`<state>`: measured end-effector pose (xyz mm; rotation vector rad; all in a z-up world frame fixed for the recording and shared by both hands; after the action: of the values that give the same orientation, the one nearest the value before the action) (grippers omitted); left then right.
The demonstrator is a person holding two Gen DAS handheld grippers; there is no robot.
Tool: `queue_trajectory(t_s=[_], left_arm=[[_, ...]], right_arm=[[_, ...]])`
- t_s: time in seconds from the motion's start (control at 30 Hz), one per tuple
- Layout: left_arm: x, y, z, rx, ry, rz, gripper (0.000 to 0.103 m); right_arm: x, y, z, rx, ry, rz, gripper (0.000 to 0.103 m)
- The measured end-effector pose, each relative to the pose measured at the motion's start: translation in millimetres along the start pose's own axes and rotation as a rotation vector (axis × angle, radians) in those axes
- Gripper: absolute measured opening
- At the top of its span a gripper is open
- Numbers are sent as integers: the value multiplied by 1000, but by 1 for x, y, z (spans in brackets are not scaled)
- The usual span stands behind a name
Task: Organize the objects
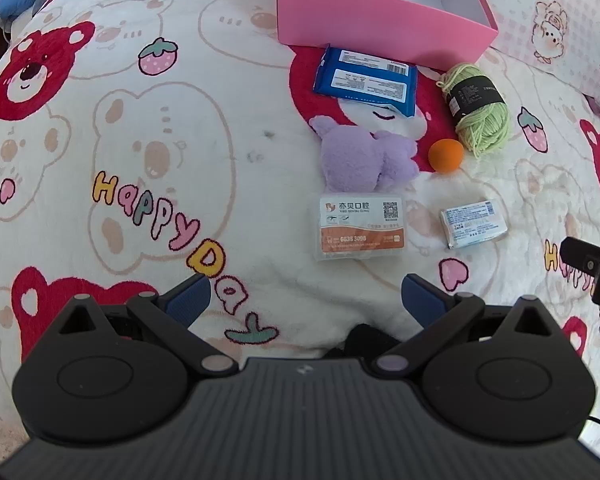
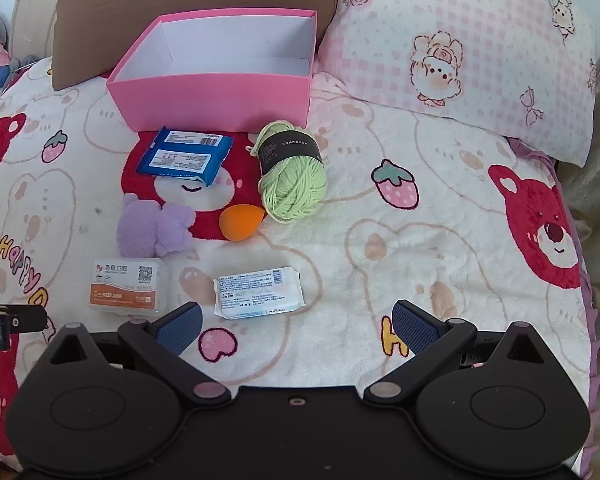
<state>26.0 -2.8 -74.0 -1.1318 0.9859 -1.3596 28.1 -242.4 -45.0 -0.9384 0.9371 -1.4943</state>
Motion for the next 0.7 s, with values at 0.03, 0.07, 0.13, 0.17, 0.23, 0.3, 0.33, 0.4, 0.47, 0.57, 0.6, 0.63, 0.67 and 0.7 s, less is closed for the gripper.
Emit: queue_trajectory(t_s=[0.03, 0.07, 0.13, 0.17, 0.23, 0.3, 0.33, 0.4, 0.47, 0.57, 0.6, 0.63, 0.67, 0.7], left_arm=[[0, -1, 0, 2, 2, 0, 103], [0, -1, 0, 4, 3, 1, 103], [0, -2, 1, 7, -2, 0, 103], [0, -2, 0, 8, -2, -1, 103], [1, -2, 0, 8, 2, 0, 103], [1, -2, 0, 8, 2, 2, 103], [1, -3, 1, 10, 1, 2, 103], [0, -5, 0, 12, -1, -3, 103], [0, -7, 1, 14, -3, -5, 103], [-1, -8, 0, 16, -4, -8, 103], [-1, -8, -1, 17, -5, -8, 103], [-1, -8, -1, 18, -4, -9, 103], [0, -9, -1, 17, -3, -9, 103], [0, -9, -1, 17, -2, -8, 103]], right_arm=[[0, 0, 0, 0, 0, 0, 102], [-2, -1, 0, -1, -1, -1, 102], [-4, 1, 1, -5, -5, -7, 102], [-4, 1, 1, -8, -6, -11, 102], [-4, 1, 1, -9, -5, -11, 102], [-5, 1, 2, -8, -5, -12, 102], [-5, 1, 2, -7, -6, -12, 102], [-5, 1, 2, -4, -7, -13, 102], [-5, 1, 2, -4, -8, -12, 102], [-5, 1, 2, -5, -7, -12, 102], [-5, 1, 2, -5, -6, -13, 102], [-5, 1, 2, -5, -6, -12, 102], [-5, 1, 2, -5, -7, -12, 102], [-4, 1, 2, -5, -6, -13, 102]])
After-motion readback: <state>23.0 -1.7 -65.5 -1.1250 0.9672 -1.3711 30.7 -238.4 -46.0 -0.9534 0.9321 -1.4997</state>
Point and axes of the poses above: each gripper's, at about its wrist camera, not at the fingertips, and y roughly the way its jaws point, x to its right, z to its top, the point moved 8 cm from there along y, roughly the way its jaws point, and after that the axes turned 7 degrees about -x, right-handed, at the moved point
